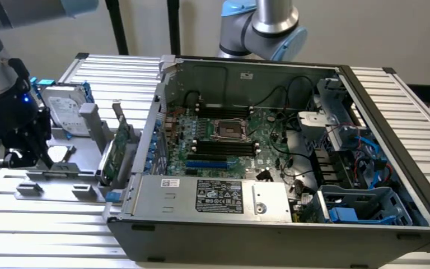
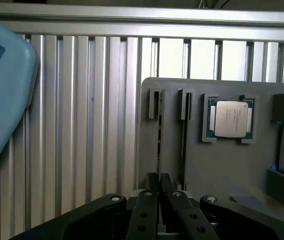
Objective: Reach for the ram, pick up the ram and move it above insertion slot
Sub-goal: 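Pick up the ram and move it above insertion slot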
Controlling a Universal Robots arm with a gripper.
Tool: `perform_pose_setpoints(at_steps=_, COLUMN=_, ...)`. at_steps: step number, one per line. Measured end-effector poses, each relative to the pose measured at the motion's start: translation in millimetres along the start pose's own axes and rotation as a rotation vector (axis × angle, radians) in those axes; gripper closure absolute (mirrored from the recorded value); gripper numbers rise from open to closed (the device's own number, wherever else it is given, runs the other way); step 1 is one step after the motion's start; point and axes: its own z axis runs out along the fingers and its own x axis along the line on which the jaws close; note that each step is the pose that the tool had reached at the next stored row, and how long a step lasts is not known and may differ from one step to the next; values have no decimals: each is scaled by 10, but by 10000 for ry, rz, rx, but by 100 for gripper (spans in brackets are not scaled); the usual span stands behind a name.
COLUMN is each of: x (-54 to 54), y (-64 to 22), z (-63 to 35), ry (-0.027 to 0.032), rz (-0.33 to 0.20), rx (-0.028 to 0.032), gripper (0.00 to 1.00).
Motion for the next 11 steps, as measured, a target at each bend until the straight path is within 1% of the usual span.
perform_pose_setpoints(at_steps=11, x=6, y=-198, z=-507, ry=-80, rz=-201, rx=1, gripper=86)
